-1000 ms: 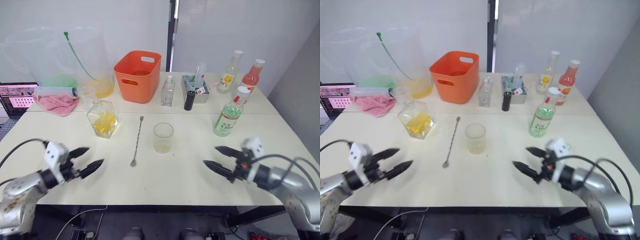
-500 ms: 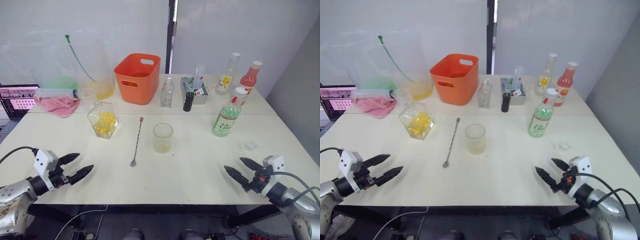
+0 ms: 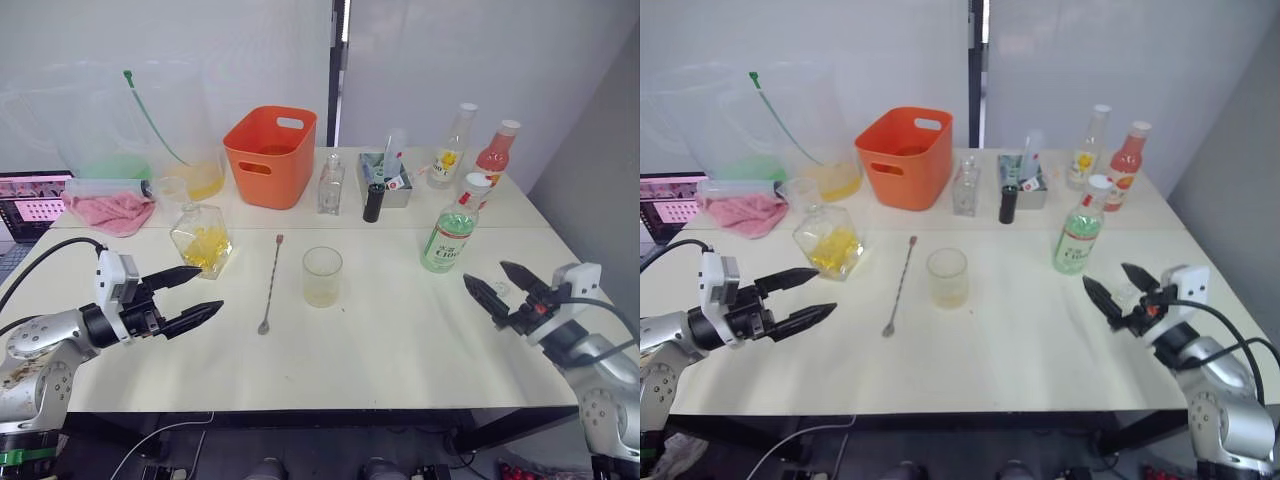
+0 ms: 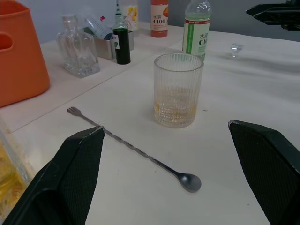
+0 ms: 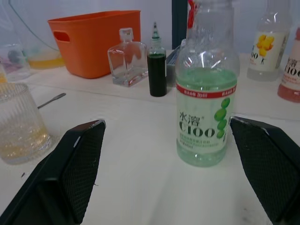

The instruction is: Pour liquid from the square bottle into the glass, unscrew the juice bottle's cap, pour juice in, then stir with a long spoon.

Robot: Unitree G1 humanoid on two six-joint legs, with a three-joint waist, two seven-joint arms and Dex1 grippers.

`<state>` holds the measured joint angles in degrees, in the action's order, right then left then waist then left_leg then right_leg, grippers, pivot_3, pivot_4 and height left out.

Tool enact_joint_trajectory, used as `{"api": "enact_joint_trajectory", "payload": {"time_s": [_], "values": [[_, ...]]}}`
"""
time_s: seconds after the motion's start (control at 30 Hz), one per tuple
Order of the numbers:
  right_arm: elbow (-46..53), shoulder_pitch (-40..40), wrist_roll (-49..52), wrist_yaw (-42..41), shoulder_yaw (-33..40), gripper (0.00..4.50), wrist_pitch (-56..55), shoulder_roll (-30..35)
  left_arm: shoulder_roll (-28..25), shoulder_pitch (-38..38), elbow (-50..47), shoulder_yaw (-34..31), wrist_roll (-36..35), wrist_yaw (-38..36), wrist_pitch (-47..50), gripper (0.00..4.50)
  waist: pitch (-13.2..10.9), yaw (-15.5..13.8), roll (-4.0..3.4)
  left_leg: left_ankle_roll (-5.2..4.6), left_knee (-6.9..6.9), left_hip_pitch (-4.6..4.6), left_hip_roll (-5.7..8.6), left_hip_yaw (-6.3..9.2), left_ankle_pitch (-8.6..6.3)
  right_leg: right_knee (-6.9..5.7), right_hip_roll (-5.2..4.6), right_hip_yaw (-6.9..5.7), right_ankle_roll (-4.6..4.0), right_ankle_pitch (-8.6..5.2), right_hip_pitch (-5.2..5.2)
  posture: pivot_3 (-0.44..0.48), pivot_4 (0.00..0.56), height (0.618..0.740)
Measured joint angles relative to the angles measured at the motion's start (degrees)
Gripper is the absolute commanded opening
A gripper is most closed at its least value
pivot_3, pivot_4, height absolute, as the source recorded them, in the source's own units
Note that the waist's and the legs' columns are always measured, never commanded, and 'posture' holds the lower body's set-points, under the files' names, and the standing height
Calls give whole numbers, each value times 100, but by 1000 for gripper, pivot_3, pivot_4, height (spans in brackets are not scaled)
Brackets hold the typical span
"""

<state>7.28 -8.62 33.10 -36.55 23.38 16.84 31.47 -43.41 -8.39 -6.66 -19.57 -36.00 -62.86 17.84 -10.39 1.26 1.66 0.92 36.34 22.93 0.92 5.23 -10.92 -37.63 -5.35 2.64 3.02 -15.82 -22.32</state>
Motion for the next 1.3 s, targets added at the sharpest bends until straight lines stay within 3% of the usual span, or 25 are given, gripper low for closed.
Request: {"api": "enact_joint_trajectory", "payload": {"time_s": [0.33,0.83,1.13,1.3], "values": [[-1881,-2279,-857,412,-438,4500,-414,137,166,489,-915,-15,-206,458,215,4478,-2,108,-3,0,-13,-2,-1,-7,1,1,2,6,-1,0,-7,0,150,740],[-4223,-3849,-1443,-437,-1020,4500,-1020,257,290,1232,-1542,-306,-88,1043,-56,4478,-3,117,-5,0,-22,-2,2,-13,1,9,-2,11,-2,1,-9,0,150,740],[-4985,-4265,-1603,-603,-1036,1709,-1405,201,328,1254,-1547,-296,26,1164,-144,4500,-4,116,-6,0,-24,-1,2,-15,1,10,-2,12,-2,1,-11,0,150,740],[-5069,-4311,-1616,-722,-1036,1560,-1414,233,326,1135,-1479,-267,83,1128,-171,4500,-4,118,-6,0,-26,-2,2,-16,1,10,-2,13,-2,1,-11,0,150,740]]}}
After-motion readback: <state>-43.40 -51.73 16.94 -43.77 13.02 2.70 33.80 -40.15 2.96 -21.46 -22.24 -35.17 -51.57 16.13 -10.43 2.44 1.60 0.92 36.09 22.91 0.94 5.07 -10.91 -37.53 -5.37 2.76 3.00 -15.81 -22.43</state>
